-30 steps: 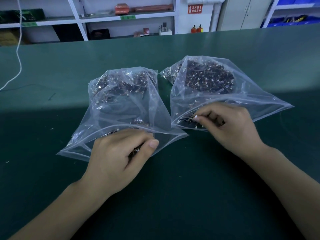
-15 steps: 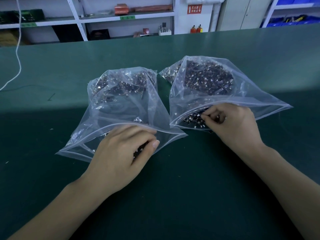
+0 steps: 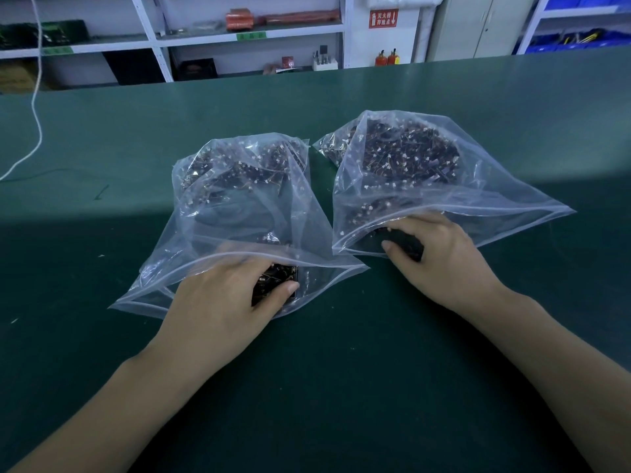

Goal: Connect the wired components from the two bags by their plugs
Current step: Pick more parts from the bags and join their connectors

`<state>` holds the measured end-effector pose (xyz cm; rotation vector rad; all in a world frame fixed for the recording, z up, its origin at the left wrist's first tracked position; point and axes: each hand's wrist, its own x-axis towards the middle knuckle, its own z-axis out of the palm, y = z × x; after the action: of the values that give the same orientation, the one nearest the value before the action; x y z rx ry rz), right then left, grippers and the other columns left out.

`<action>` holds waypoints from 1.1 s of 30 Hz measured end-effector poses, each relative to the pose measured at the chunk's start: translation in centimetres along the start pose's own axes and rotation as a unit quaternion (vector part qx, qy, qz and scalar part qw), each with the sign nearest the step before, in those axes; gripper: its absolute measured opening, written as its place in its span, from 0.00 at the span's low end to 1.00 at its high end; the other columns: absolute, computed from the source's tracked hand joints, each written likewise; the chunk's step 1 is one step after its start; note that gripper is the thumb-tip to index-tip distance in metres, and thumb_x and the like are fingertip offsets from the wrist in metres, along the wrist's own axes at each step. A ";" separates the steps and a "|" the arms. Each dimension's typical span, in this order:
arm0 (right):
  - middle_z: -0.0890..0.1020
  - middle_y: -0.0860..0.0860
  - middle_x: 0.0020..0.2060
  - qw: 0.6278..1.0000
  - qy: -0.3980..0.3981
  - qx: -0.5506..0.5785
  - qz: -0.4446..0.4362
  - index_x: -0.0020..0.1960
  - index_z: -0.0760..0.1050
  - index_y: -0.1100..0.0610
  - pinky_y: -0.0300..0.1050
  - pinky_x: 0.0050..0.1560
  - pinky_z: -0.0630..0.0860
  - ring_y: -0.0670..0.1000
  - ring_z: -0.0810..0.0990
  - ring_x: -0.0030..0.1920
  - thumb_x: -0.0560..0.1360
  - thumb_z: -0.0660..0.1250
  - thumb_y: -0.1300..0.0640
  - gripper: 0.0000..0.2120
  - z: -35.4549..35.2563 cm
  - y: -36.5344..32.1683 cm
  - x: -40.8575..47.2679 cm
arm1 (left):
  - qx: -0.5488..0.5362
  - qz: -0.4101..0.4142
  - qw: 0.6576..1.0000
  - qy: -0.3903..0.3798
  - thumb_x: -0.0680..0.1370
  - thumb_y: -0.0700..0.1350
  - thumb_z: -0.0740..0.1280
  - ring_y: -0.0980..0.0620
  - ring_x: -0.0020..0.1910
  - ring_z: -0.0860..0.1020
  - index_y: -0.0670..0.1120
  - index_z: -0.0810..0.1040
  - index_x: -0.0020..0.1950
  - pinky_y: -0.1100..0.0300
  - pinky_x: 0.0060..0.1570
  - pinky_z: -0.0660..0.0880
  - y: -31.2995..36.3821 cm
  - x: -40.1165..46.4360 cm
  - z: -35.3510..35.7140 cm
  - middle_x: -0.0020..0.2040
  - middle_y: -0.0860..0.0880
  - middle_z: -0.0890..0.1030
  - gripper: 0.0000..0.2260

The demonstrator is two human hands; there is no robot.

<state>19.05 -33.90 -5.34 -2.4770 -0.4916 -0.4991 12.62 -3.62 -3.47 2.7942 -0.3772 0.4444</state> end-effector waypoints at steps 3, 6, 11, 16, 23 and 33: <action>0.81 0.48 0.63 1.000 -0.028 -0.009 0.006 0.70 0.80 0.55 0.54 0.66 0.75 0.52 0.77 0.65 0.81 0.71 0.55 0.17 0.0 0.0 0.0 | 0.004 0.003 1.000 -0.005 0.80 0.62 0.67 0.56 0.61 0.78 0.61 0.83 0.63 0.59 0.49 0.72 -0.2 0.1 0.0 0.57 0.62 0.84 0.14; 0.82 0.46 0.55 1.000 0.009 -0.005 0.003 0.64 0.83 0.55 0.53 0.63 0.77 0.50 0.78 0.60 0.80 0.72 0.56 0.13 -0.1 0.1 0.1 | 0.004 0.013 1.000 -0.001 0.79 0.60 0.69 0.54 0.61 0.80 0.61 0.85 0.62 0.57 0.50 0.77 -0.3 0.2 -0.2 0.57 0.62 0.85 0.13; 0.82 0.43 0.45 0.999 0.048 0.014 0.007 0.53 0.85 0.50 0.51 0.55 0.81 0.49 0.80 0.52 0.78 0.75 0.56 0.04 -0.2 -0.3 0.1 | -0.021 0.040 0.998 0.040 0.75 0.54 0.77 0.57 0.49 0.84 0.56 0.88 0.52 0.57 0.45 0.81 -0.3 0.2 -0.5 0.49 0.62 0.86 0.07; 0.71 0.45 0.30 0.997 0.064 0.030 -0.018 0.43 0.80 0.49 0.52 0.40 0.77 0.47 0.75 0.37 0.78 0.74 0.55 0.06 -0.3 -1.2 0.0 | -0.052 0.071 0.995 0.052 0.72 0.46 0.83 0.62 0.41 0.80 0.51 0.89 0.50 0.62 0.43 0.79 -0.5 0.4 -0.4 0.44 0.60 0.86 0.09; 0.67 0.47 0.23 0.996 0.057 0.054 -0.040 0.44 0.82 0.51 0.44 0.31 0.71 0.50 0.69 0.25 0.79 0.73 0.55 0.05 -0.2 -2.4 -0.6 | -0.067 0.106 0.989 0.079 0.74 0.42 0.82 0.59 0.44 0.82 0.50 0.89 0.49 0.56 0.43 0.82 -0.7 0.5 -0.4 0.45 0.60 0.86 0.07; 0.64 0.45 0.24 0.982 0.092 0.127 -0.102 0.46 0.82 0.54 0.36 0.33 0.65 0.47 0.65 0.25 0.80 0.72 0.57 0.05 0.1 -4.0 -1.2 | -0.114 0.166 0.970 0.135 0.81 0.42 0.76 0.60 0.51 0.83 0.48 0.88 0.56 0.59 0.50 0.82 0.2 0.2 -0.1 0.52 0.57 0.86 0.05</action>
<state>16.30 -31.01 -4.18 -2.1249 -0.6906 -0.6943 12.72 -3.84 -3.25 2.4099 -0.7823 0.7917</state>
